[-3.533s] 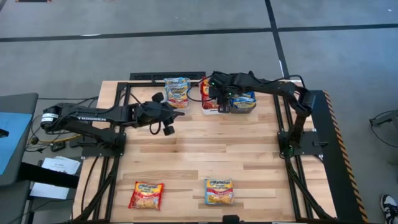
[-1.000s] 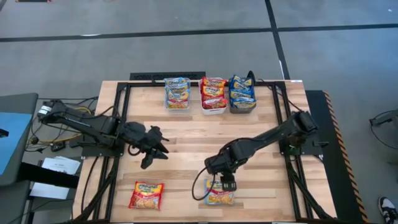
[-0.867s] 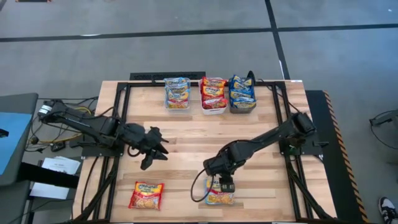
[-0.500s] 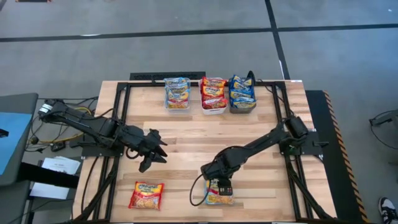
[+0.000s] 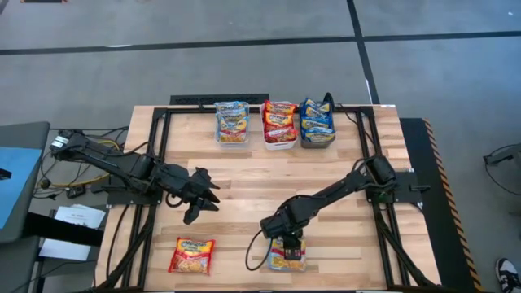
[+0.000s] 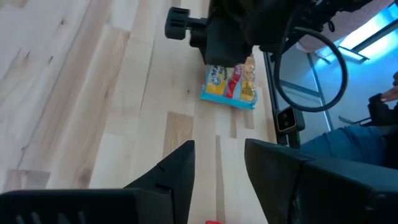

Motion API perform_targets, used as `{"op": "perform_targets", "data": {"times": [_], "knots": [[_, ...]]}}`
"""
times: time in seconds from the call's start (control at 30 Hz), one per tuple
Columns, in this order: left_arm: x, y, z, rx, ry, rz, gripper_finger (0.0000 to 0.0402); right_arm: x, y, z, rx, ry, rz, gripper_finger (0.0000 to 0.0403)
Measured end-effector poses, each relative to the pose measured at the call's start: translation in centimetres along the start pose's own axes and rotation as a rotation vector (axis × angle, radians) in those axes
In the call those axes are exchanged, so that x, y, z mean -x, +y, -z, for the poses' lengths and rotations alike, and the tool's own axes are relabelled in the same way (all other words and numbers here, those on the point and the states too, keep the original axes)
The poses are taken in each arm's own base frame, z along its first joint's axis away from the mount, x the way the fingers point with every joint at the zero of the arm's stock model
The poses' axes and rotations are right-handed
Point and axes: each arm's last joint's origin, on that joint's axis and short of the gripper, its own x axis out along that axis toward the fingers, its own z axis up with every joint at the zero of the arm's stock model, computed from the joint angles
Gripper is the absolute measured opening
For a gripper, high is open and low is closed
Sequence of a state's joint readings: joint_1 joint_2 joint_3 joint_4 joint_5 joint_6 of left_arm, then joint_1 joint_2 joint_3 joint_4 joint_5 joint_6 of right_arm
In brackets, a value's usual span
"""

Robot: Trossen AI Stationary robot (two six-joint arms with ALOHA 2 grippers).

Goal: Sort Maruchan noodles
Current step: Put the light blue noodle pack into the transparent bin

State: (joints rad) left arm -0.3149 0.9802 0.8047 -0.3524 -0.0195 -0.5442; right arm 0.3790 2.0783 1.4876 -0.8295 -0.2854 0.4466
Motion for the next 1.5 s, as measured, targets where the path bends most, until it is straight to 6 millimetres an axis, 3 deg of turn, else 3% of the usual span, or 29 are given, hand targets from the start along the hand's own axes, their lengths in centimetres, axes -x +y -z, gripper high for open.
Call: {"op": "perform_targets", "data": {"times": [0.37,0.6,0.93,1.3,1.5], "knots": [[0.0,0.1,0.0,-0.016,-0.003,-0.015,0.0128,0.1,-0.6,-0.2,0.037,0.010,-0.024,0.0011],[0.0,0.2,0.0,-0.025,-0.012,-0.049,0.0128,1.3,-1.7,-0.6,0.061,-0.028,0.008,0.0006],[0.1,0.7,-0.1,-0.055,-0.082,-0.199,0.0128,7.1,-3.7,-0.9,0.111,-0.241,0.189,0.0003],[0.4,1.5,-0.6,-0.308,-0.175,-0.509,0.0128,12.1,-9.9,-2.5,0.157,-0.427,0.324,0.0002],[0.7,2.5,-1.1,-0.342,-0.220,-0.700,0.0128,14.1,-13.8,-3.9,0.161,-0.563,0.375,0.0002]]}}
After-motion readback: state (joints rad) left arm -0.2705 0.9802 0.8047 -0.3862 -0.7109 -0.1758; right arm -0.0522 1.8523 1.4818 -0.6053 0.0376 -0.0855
